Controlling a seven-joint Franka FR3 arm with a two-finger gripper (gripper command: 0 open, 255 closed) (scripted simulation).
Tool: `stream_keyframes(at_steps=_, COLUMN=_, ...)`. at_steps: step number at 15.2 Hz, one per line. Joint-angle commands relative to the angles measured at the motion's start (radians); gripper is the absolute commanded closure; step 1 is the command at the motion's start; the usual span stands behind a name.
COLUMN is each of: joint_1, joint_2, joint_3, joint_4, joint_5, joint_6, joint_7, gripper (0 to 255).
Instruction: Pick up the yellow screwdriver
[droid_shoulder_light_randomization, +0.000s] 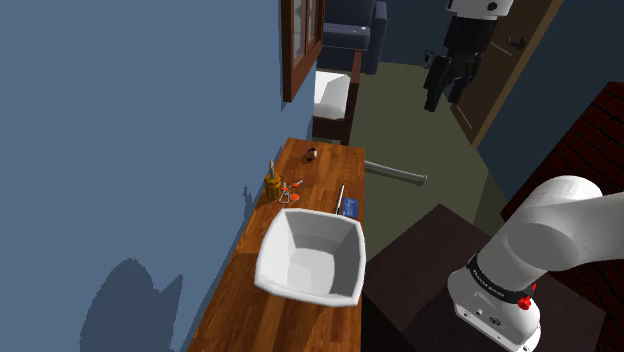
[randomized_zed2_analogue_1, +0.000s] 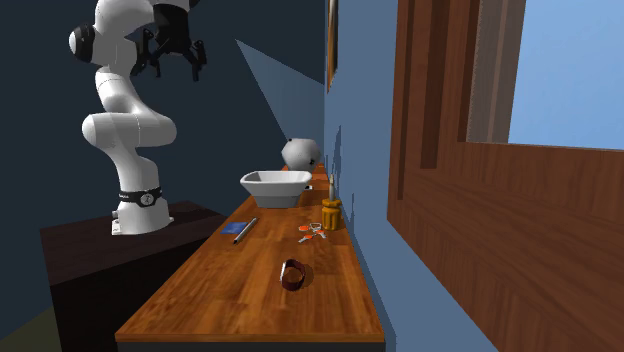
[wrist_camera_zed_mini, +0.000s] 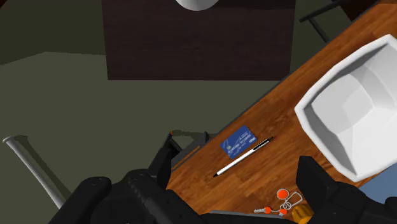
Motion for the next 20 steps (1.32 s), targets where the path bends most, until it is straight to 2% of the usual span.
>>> stream_keyframes(at_steps=1, joint_1=0.000, joint_2=0.000, joint_3=0.000, joint_4=0.000, joint_5=0.000, joint_6=0.000, joint_7=0.000, gripper=0)
stream_keyframes(at_steps=11, joint_1=0.029, joint_2=0.107, joint_3=0.127, joint_4=-0.191, joint_5=0.069, joint_6=0.420, joint_7=0.081, gripper=0)
stream_keyframes(at_steps=20, joint_1=0.028, joint_2=0.350, joint_3=0.257, joint_4=-0.224, joint_5=0.073, joint_6=0.807, joint_7=0.173, gripper=0)
